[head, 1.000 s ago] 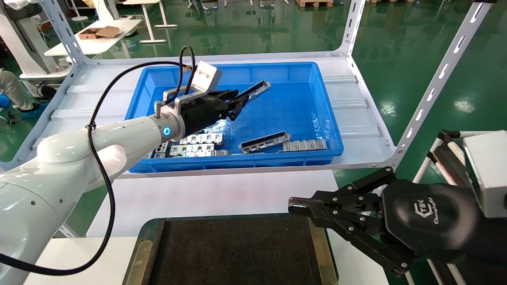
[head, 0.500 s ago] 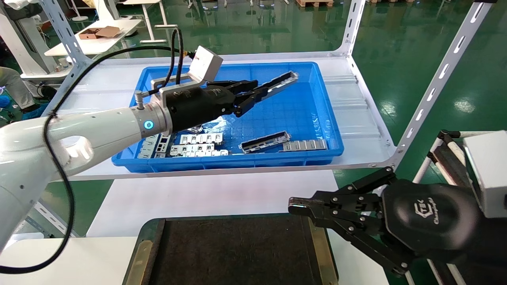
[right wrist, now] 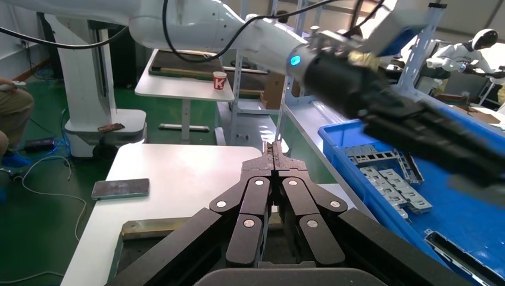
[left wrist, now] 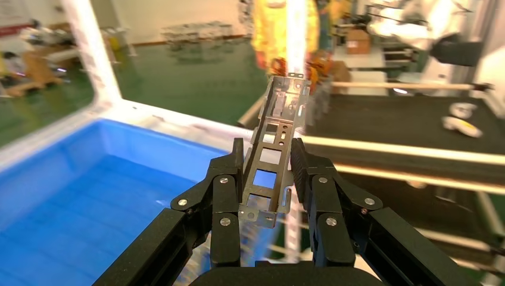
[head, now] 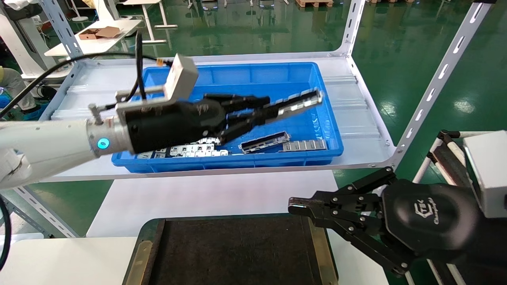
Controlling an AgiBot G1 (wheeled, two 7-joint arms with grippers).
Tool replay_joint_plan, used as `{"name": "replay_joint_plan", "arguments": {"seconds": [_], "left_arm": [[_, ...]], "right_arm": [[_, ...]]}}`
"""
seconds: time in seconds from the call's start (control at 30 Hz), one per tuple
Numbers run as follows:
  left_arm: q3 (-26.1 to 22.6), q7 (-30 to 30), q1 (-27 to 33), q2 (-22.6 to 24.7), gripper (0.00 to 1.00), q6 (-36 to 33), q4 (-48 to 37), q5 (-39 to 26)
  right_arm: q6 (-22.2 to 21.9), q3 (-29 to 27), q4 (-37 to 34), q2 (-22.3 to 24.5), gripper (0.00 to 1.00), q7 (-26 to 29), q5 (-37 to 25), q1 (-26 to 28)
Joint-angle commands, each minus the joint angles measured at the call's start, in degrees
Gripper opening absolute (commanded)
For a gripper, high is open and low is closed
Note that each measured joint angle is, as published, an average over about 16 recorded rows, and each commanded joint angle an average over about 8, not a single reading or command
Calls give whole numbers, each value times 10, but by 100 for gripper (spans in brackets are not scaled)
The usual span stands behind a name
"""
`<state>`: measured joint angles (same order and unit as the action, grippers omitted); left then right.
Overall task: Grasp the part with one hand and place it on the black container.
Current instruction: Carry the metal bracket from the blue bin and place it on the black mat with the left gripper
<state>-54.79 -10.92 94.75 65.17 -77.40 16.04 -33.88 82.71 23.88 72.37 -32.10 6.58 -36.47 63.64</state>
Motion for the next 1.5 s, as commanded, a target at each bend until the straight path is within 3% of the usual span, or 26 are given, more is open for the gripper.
{"name": "replay_joint_plan", "arguments": {"seconds": [0.03, 0.33, 0.57, 0.8, 1.1, 1.5], "left_arm": [[-1, -4, -6, -10, 0, -24, 5, 0], [-3, 27, -71, -82, 0, -69, 107, 13], [-8, 55, -156, -150, 0, -30, 256, 21], [-11, 70, -250, -210, 0, 86, 413, 27], [-20, 86, -375, -271, 0, 312, 589, 20], [-23, 81, -477, -229, 0, 493, 616, 34]], "right_arm": [[0, 0, 0, 0, 0, 0, 0, 0], [0, 0, 0, 0, 0, 0, 0, 0], [0, 0, 0, 0, 0, 0, 0, 0], [0, 0, 0, 0, 0, 0, 0, 0], [0, 0, 0, 0, 0, 0, 0, 0], [0, 0, 0, 0, 0, 0, 0, 0]]}}
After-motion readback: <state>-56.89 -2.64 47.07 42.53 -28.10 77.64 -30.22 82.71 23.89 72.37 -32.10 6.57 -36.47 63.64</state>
